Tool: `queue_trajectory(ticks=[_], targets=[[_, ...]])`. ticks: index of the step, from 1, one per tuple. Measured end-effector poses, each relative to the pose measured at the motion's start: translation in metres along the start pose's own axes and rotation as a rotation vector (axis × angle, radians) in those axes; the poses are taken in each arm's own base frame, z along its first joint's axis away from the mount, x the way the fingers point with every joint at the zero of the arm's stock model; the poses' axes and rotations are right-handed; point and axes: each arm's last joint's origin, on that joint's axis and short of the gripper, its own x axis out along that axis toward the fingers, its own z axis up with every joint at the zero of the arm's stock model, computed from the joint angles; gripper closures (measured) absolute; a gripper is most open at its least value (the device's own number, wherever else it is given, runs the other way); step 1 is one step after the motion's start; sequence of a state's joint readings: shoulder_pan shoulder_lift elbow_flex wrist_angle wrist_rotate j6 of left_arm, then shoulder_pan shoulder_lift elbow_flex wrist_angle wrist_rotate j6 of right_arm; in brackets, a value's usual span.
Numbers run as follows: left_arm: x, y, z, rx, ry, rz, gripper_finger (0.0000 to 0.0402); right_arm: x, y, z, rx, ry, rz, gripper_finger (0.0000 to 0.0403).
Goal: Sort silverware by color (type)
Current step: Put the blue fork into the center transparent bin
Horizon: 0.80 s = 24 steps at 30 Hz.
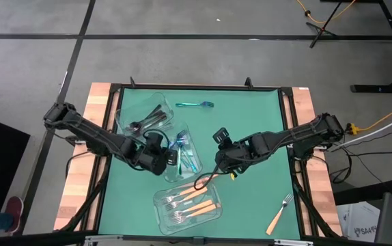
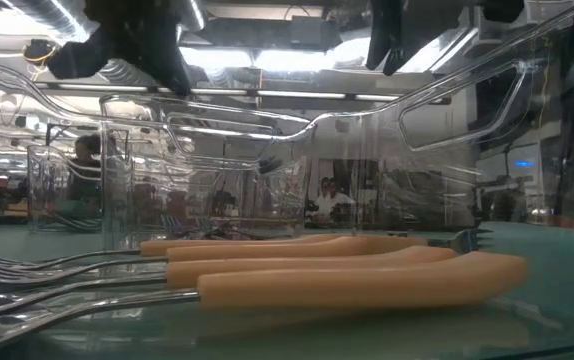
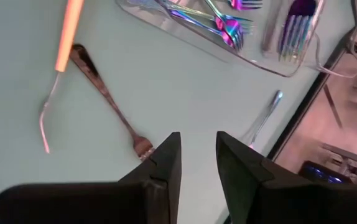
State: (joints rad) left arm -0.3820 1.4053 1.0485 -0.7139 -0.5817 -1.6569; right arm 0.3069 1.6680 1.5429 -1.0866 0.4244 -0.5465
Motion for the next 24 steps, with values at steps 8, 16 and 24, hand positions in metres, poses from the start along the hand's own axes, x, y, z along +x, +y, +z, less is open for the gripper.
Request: queue_trajectory(ticks=[8, 16, 24], targets=[[0.026, 0.001, -0.013, 0.025, 0.006, 0.086, 0.0401, 0.0, 0.0, 0.0, 0.0, -0.004, 0.006, 0.0311], [0.045, 0.003, -0.016, 0.018, 0.041, 0.145, 0.0401, 0.0, 0.0, 0.001, 0.005, -0.023, 0.012, 0.0311], [0.058, 0.004, -0.016, 0.009, 0.082, 0.188, 0.0401, 0.0, 0.0, 0.002, 0.006, -0.027, 0.018, 0.0311]])
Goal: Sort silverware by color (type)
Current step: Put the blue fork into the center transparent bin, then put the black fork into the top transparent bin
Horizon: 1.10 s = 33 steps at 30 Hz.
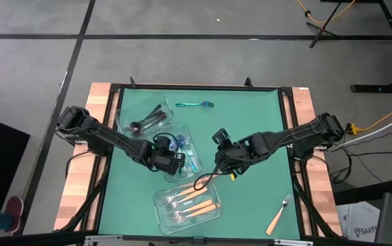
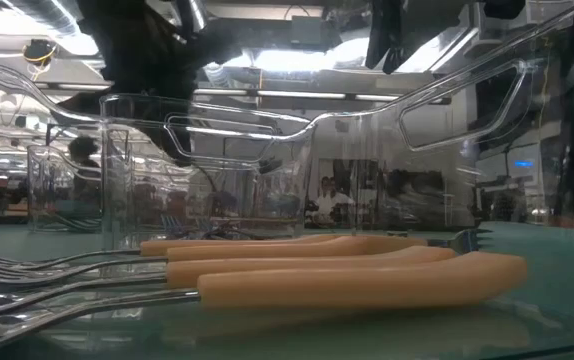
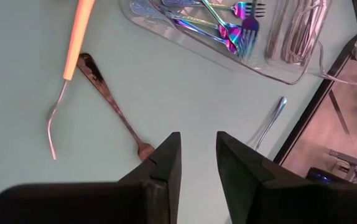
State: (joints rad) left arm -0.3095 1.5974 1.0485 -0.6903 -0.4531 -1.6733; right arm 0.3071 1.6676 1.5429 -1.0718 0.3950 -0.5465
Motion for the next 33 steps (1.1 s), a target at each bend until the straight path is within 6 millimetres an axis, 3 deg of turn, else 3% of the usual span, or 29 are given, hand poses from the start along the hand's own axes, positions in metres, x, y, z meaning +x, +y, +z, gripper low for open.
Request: queue_trajectory(ticks=[9, 20, 33], targets=[[0.013, -0.001, -0.008, 0.018, 0.081, 0.036, 0.0401, 0.0, 0.0, 0.001, 0.002, -0.007, 0.001, 0.0311], [0.013, -0.001, -0.009, 0.014, 0.1, 0.031, 0.0401, 0.0, 0.0, 0.001, 0.002, -0.009, 0.002, 0.0311], [0.013, -0.001, -0.009, 0.015, 0.104, 0.031, 0.0314, 0.0, 0.0, 0.001, 0.002, -0.009, 0.003, 0.0311]])
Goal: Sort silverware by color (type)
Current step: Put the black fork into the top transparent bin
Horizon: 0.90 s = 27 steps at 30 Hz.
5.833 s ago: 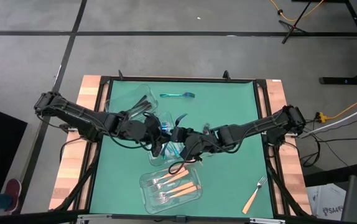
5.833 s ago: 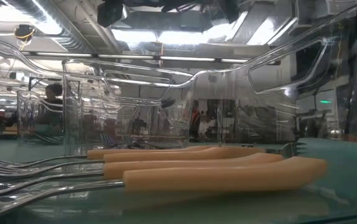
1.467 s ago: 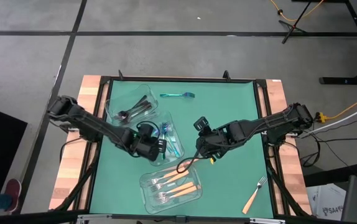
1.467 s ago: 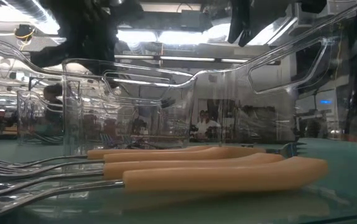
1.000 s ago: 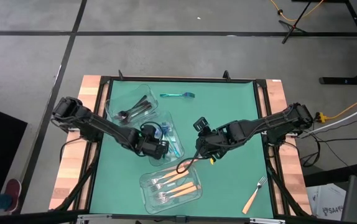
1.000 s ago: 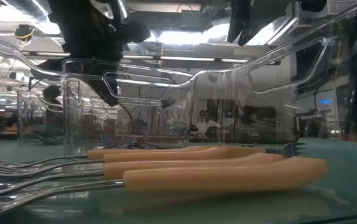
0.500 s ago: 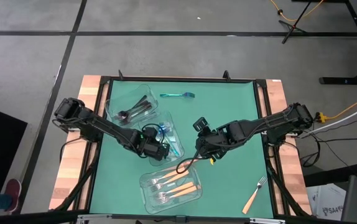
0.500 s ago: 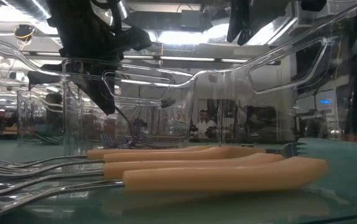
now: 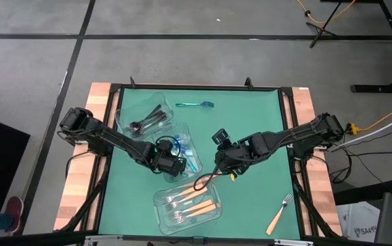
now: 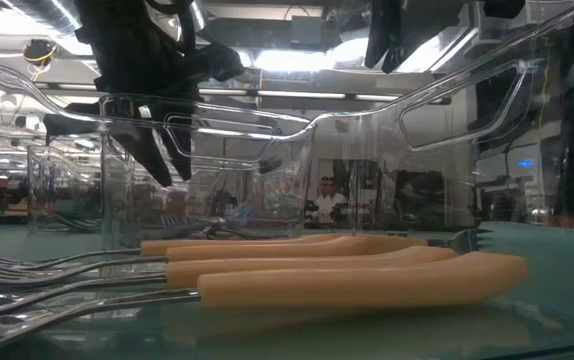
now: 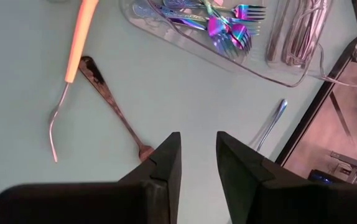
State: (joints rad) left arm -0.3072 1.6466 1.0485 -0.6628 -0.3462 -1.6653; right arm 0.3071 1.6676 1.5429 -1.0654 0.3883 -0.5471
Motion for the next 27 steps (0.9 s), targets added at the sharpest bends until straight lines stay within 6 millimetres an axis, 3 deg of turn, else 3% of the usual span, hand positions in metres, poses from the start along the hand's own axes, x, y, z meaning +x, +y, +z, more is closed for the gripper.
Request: queue_trajectory(ticks=[14, 27], targets=[[-0.002, 0.0, 0.001, 0.053, -0.001, -0.012, 0.0306, 0.0, 0.003, -0.006, 0.004, 0.058, 0.029, 0.0311], [-0.03, -0.003, 0.01, 0.175, -0.004, -0.128, 0.0306, 0.0, 0.003, -0.011, 0.015, 0.1, 0.042, 0.0311]])
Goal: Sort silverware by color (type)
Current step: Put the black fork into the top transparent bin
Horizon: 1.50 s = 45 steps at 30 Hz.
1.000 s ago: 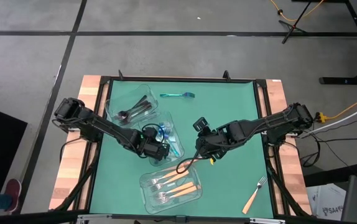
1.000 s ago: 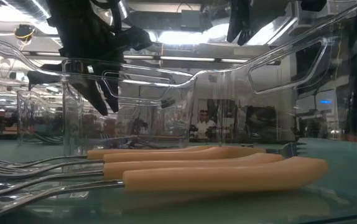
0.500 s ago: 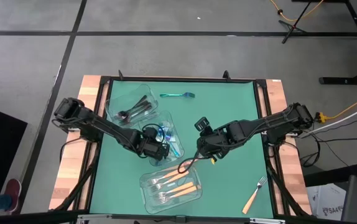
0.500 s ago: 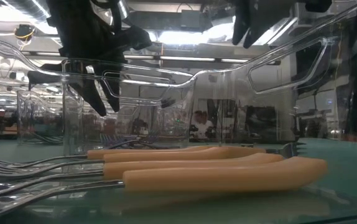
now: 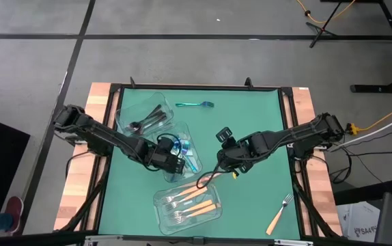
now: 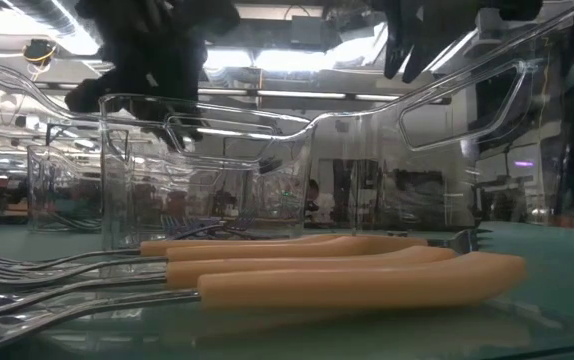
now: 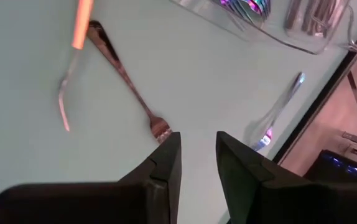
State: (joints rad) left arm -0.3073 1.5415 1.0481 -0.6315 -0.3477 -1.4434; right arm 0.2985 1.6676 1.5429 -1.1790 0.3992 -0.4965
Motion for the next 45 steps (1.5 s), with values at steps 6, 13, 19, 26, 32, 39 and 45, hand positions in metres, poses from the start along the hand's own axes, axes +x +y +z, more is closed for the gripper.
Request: queue_trajectory(ticks=[6, 13, 19, 26, 32, 39, 45], targets=[[-0.014, -0.004, 0.006, 0.097, -0.019, -0.085, 0.0306, 0.007, -0.015, -0.01, 0.071, 0.028, -0.003, 0.0311], [-0.019, -0.016, 0.009, 0.232, -0.061, -0.217, 0.0306, 0.016, -0.034, -0.023, 0.196, 0.049, 0.016, 0.0311], [-0.02, -0.019, 0.01, 0.344, -0.086, -0.236, 0.0306, 0.022, -0.042, -0.03, 0.242, -0.014, 0.146, 0.0311], [-0.019, -0.018, 0.009, 0.396, -0.09, -0.226, 0.0306, 0.032, -0.045, -0.031, 0.34, -0.066, 0.181, 0.0311], [-0.019, -0.018, 0.009, 0.432, -0.094, -0.224, 0.0306, 0.053, -0.028, -0.038, 0.451, 0.026, 0.228, 0.0311], [-0.019, -0.018, 0.009, 0.474, -0.105, -0.217, 0.0306, 0.065, -0.005, -0.06, 0.607, 0.146, 0.234, 0.0311], [-0.019, -0.017, 0.01, 0.537, -0.124, -0.205, 0.0306, 0.063, 0.008, -0.082, 0.88, 0.207, 0.097, 0.0311]])
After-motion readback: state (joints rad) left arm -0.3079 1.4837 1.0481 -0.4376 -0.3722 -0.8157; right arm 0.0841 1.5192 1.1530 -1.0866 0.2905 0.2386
